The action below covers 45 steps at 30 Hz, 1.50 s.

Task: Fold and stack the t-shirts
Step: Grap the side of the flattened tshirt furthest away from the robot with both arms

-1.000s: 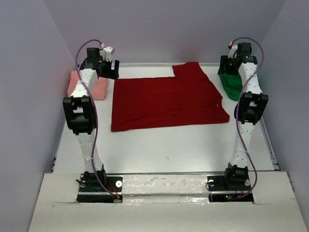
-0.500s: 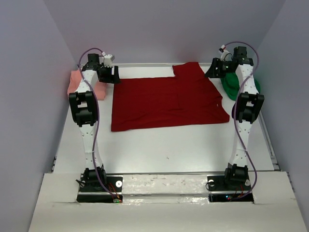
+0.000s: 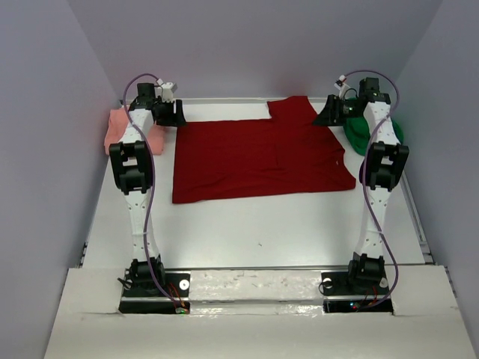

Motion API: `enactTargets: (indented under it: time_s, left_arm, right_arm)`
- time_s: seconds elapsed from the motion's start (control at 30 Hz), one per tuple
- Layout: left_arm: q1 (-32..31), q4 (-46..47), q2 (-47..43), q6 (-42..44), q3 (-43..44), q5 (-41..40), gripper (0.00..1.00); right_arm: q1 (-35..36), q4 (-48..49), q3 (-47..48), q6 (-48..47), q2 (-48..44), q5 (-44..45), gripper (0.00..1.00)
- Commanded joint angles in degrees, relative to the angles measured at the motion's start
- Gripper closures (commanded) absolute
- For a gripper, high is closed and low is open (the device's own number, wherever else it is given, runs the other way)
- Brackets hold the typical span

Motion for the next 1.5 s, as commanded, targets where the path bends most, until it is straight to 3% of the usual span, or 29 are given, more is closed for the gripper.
enactTargets:
  time_s: [0.0,0.07,0.13,0.6,0.7,0.9,0.93,1.1,1.2,1.47]
  left_arm:
    - [0.2,5.2,0.0,-2.5,1.2,-2.1,0.28]
    - [0.2,6.4,0.5,-3.9,1.3,-2.1,0.3]
    - [0.2,6.7,1.9,-4.9,2.4,-1.4,0.38]
    - [0.2,5.2,9.2,-6.7,10.2,-4.2,0.39]
    - [0.2,5.0,9.5,-7.0,10.1,-3.7,0.46]
    - [0.2,4.6,8.4,-6.9,7.0,-3.2,0.86]
    - [0.2,4.5,8.2,-6.8,6.7,-3.5,0.88]
    - [0.2,2.5,7.6,-4.8,6.5,-5.0,0.91]
    - [0.2,1.8,7.2,-4.1,6.5,-6.1,1.0]
    - [0.1,1.9,4.8,-4.1,4.8,-6.2,1.0]
  right_arm:
    - [0.0,-1.9,-1.4,-2.5,-4.2,-3.6,0.32]
    - [0.0,-2.1,-1.6,-2.9,-4.4,-3.6,0.32]
    - [0.0,-2.2,-1.8,-2.9,-4.9,-3.6,0.32]
    - [1.1,-5.2,-1.8,-6.0,-4.6,-3.4,0.32]
    - [1.6,-4.8,-1.6,-6.0,-4.1,-2.5,0.31]
    - [1.6,-2.7,2.9,-4.0,-1.4,1.7,0.31]
    - [1.6,-2.6,3.6,-3.7,-0.9,1.7,0.3]
    - [2.1,-2.4,7.2,-3.0,0.7,2.0,0.29]
    - [2.1,-2.2,8.0,-2.5,1.8,2.7,0.28]
    - [2.7,0.5,10.9,-0.7,5.2,4.5,0.22]
